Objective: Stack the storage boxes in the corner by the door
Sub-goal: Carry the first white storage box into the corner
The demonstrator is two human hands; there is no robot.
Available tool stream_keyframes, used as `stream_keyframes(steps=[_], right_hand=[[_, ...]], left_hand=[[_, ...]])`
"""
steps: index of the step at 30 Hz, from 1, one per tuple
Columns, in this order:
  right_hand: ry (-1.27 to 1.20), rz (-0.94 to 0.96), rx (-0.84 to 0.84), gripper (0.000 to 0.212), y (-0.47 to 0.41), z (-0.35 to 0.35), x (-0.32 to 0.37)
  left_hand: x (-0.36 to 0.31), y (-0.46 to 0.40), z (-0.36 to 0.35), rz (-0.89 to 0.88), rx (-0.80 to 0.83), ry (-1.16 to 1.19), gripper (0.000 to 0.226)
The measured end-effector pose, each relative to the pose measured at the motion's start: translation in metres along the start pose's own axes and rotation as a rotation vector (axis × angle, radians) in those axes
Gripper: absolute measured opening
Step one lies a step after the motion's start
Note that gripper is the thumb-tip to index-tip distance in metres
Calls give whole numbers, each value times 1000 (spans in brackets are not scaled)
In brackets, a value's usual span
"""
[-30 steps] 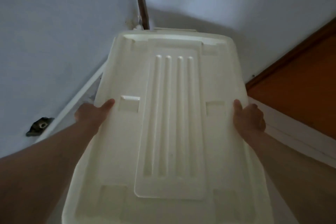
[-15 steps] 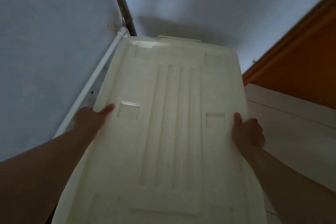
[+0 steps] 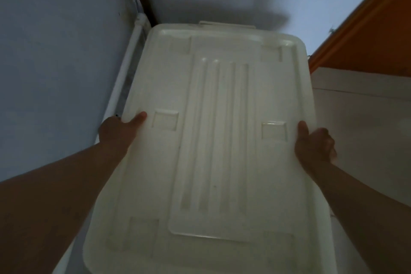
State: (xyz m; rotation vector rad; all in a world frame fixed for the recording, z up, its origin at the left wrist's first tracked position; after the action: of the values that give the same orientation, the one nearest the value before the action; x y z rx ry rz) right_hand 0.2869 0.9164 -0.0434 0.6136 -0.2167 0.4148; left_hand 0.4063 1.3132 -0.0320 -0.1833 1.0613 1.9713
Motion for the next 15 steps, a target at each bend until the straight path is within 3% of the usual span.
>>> stream_keyframes(steps=[15], right_hand=[[-26, 23, -21, 57, -14, -39, 3]], left_hand=[[25, -46, -14, -3, -26, -37, 91]])
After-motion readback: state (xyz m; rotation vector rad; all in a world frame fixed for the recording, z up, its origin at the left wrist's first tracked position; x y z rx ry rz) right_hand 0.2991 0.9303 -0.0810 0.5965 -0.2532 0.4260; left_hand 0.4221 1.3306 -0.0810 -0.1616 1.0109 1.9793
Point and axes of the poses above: each hand's wrist, its own y-axis away from the middle knuckle, its own z-axis out of the back of the hand, x = y × z, the point moved 5 cm from there along -y, towards the middle knuckle, and after that the axes turned 11 degrees about x, right-handed, at the moved point
